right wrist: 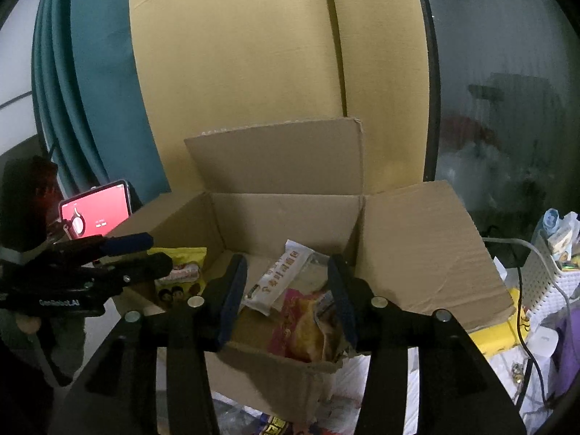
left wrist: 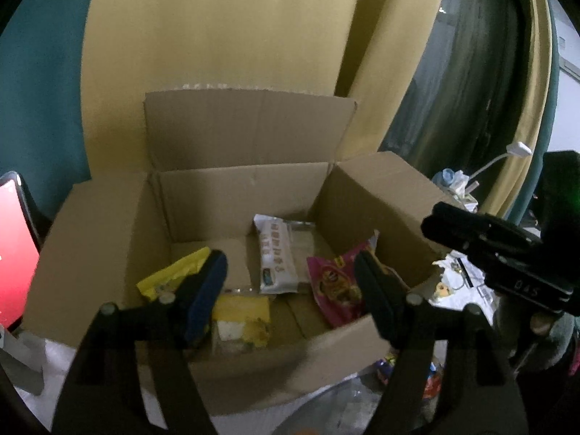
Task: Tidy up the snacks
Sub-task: 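Open both tools to drop the bags into the box, then move both tools back from the box to the snack pile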
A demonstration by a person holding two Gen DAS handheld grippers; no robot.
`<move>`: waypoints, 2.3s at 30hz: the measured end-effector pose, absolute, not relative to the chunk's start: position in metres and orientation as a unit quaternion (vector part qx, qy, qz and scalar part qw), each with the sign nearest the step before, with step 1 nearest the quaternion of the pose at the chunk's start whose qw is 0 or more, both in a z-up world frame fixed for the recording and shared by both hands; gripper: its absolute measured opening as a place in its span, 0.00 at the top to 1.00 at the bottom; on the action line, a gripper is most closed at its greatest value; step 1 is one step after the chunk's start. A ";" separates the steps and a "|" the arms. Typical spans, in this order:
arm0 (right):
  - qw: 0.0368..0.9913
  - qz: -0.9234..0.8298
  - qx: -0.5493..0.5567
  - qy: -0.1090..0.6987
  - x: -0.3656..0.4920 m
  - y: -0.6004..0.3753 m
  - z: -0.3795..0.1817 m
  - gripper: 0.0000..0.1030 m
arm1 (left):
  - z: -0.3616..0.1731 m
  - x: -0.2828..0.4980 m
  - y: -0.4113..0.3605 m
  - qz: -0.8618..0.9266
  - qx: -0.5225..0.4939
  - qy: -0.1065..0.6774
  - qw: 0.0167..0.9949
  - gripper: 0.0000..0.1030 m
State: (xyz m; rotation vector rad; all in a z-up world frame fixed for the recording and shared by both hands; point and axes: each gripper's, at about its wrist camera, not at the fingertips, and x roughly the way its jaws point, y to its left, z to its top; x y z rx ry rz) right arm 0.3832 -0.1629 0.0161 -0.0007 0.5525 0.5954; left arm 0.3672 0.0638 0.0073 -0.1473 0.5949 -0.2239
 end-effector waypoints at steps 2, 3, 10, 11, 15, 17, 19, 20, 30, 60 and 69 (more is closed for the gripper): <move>0.919 0.289 -0.001 0.268 0.379 -0.165 0.018 0.52 | 0.008 0.361 0.064 -0.111 -0.072 0.290 0.948 0.28; 0.919 0.289 0.000 0.267 0.377 -0.166 0.019 0.52 | 0.009 0.358 0.063 -0.112 -0.071 0.288 0.948 0.28; 0.921 0.288 -0.002 0.262 0.351 -0.177 0.029 0.52 | 0.022 0.330 0.051 -0.117 -0.061 0.274 0.953 0.28; 0.922 0.288 -0.002 0.260 0.347 -0.178 0.031 0.52 | 0.023 0.325 0.050 -0.119 -0.061 0.271 0.953 0.28; 0.925 0.284 0.000 0.251 0.331 -0.186 0.040 0.52 | 0.031 0.307 0.045 -0.124 -0.057 0.261 0.956 0.28; 0.927 0.282 -0.001 0.247 0.323 -0.188 0.044 0.52 | 0.035 0.297 0.044 -0.125 -0.054 0.255 0.957 0.28; 0.928 0.282 -0.003 0.243 0.314 -0.189 0.048 0.52 | 0.039 0.289 0.044 -0.126 -0.053 0.250 0.958 0.28; 0.928 0.282 -0.004 0.242 0.311 -0.189 0.049 0.52 | 0.040 0.285 0.044 -0.127 -0.053 0.247 0.959 0.28; 0.933 0.280 -0.010 0.227 0.272 -0.194 0.060 0.52 | 0.053 0.244 0.036 -0.133 -0.046 0.226 0.964 0.27; 0.938 0.258 -0.001 0.231 0.178 -0.248 0.039 0.52 | 0.023 0.155 -0.023 -0.185 -0.028 0.243 0.952 0.27; 0.934 0.244 0.008 0.262 0.164 -0.259 0.010 0.52 | -0.023 0.146 -0.035 -0.202 -0.025 0.297 0.933 0.13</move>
